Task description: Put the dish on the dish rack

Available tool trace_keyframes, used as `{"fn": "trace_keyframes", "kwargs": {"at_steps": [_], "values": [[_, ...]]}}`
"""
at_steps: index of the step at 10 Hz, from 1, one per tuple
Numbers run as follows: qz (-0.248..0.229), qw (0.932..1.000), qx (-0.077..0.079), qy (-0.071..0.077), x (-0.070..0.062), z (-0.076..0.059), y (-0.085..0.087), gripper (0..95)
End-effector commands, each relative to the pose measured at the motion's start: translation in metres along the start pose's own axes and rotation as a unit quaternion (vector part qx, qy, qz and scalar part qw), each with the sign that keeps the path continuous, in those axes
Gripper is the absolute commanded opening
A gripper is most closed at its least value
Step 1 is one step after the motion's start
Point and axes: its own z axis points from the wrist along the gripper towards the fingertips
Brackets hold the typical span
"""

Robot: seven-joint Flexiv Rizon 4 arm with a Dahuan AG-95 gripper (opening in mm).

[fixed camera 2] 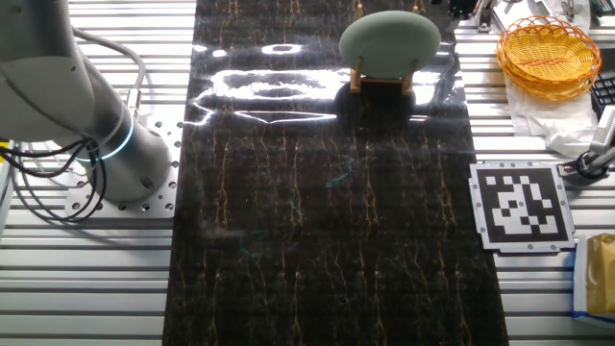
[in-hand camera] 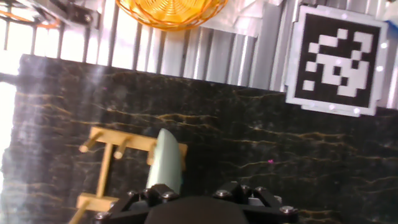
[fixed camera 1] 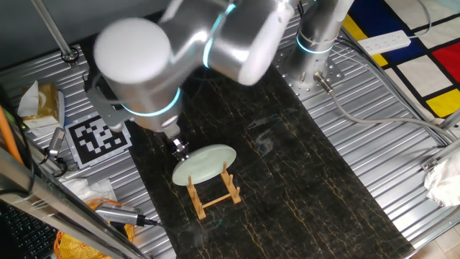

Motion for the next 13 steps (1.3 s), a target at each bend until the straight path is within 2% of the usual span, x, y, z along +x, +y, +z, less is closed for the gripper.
{"fn": "trace_keyframes", "kwargs": {"at_steps": [1, 2, 3, 4, 7, 9, 11, 13], "values": [[-0.014, 0.9999, 0.005, 0.003, 0.002, -0.003, -0.003, 57.0], [-0.012, 0.9999, 0.003, 0.004, 0.005, -0.006, -0.007, 38.0], [-0.011, 0.9999, 0.004, 0.003, 0.008, -0.008, -0.01, 38.0], [-0.009, 0.9999, 0.007, 0.002, 0.012, -0.012, -0.015, 0.0], [-0.015, 0.9998, 0.01, -0.002, 0.026, -0.02, -0.029, 0.0], [-0.022, 0.9997, 0.01, -0.005, 0.038, -0.019, -0.037, 0.0], [-0.019, 0.9998, 0.008, 0.0, 0.042, -0.018, -0.04, 0.0], [-0.02, 0.9997, 0.01, -0.005, 0.058, 0.0, -0.051, 0.0]]}}
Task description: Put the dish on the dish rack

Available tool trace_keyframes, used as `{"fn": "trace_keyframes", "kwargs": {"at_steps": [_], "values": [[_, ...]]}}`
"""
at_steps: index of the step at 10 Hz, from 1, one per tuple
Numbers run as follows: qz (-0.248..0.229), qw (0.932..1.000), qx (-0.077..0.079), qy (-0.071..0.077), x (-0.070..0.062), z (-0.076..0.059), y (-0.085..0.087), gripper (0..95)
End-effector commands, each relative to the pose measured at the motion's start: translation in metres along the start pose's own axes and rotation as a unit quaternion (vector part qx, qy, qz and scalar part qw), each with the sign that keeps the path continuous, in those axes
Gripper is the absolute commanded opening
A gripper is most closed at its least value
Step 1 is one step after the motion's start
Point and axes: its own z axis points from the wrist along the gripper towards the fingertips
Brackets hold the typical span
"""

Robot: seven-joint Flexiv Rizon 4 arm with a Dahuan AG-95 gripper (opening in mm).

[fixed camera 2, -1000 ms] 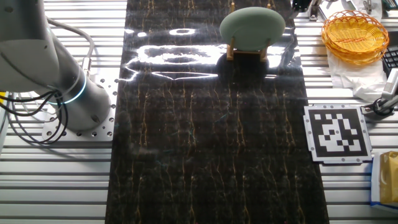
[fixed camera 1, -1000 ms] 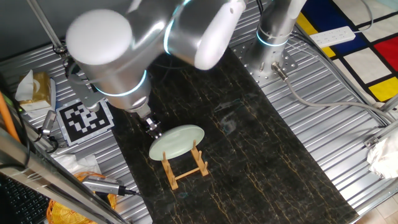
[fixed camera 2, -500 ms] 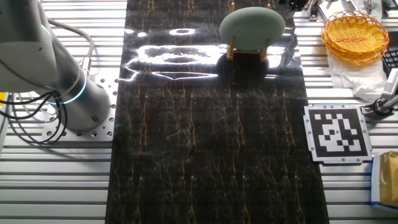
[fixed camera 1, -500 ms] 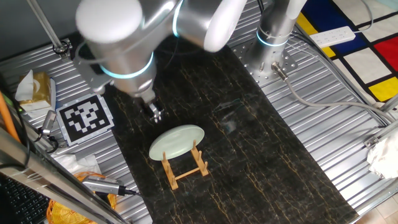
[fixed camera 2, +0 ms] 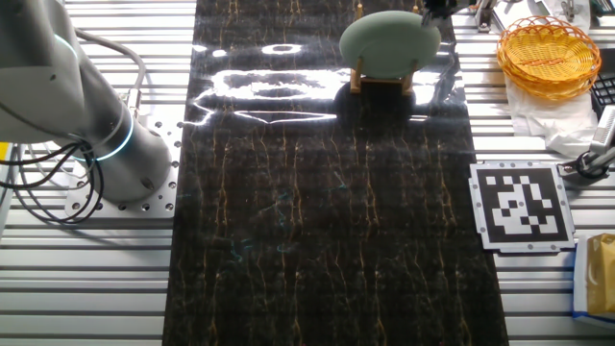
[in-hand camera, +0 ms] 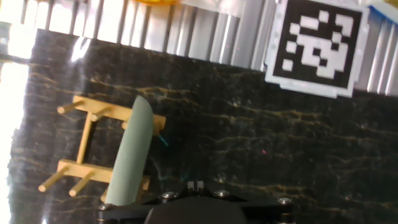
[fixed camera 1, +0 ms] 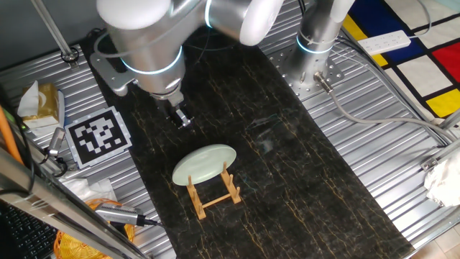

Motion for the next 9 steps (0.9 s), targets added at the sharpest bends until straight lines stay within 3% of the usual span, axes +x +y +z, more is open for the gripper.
{"fn": "trace_keyframes", "kwargs": {"at_steps": [1, 3, 6, 9], "values": [[-0.013, 0.9994, 0.004, -0.031, 0.022, 0.027, -0.011, 0.0], [-0.015, 0.9979, 0.01, -0.063, 0.041, 0.046, -0.014, 0.0], [0.008, 0.9958, -0.009, -0.091, 0.049, 0.047, -0.017, 0.0], [-0.008, 0.9955, -0.014, -0.093, 0.05, 0.048, -0.018, 0.0]]}}
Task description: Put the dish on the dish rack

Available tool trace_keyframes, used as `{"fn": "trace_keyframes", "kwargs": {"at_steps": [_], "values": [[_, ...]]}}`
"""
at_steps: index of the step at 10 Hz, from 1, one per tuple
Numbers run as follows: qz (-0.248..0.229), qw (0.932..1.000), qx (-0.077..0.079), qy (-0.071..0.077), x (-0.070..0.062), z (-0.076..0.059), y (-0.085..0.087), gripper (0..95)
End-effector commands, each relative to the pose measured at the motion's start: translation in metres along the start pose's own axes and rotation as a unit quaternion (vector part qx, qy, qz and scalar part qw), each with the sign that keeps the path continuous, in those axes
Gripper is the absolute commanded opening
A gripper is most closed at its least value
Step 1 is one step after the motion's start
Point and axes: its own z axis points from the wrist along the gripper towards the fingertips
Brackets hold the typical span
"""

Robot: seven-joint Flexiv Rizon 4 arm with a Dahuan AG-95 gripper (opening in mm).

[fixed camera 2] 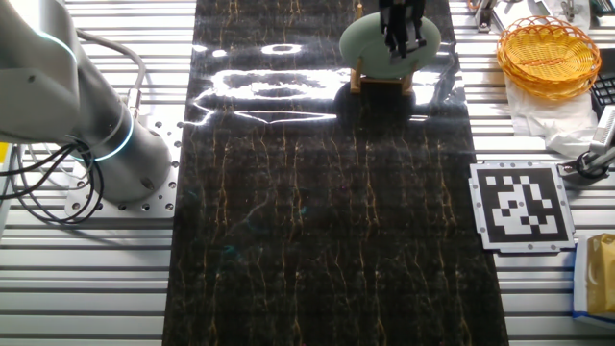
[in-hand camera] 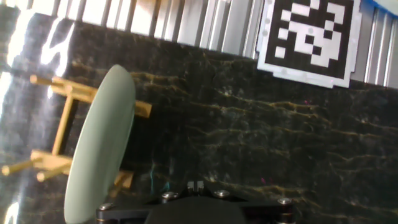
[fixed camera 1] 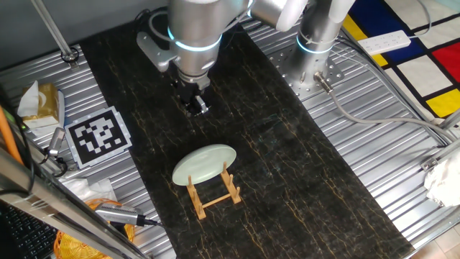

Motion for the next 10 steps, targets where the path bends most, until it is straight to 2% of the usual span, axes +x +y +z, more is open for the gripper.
{"fn": "trace_keyframes", "kwargs": {"at_steps": [1, 3, 6, 10], "values": [[-0.024, 0.9996, -0.006, 0.01, 0.0013, -0.001, 0.0007, 0.0], [-0.017, 0.9996, -0.02, 0.01, 0.0012, -0.001, 0.0007, 0.0], [-0.018, 0.9995, -0.022, 0.016, 0.0012, -0.001, 0.0008, 0.0], [-0.023, 0.9993, -0.024, 0.017, 0.0013, -0.0009, 0.0008, 0.0]]}}
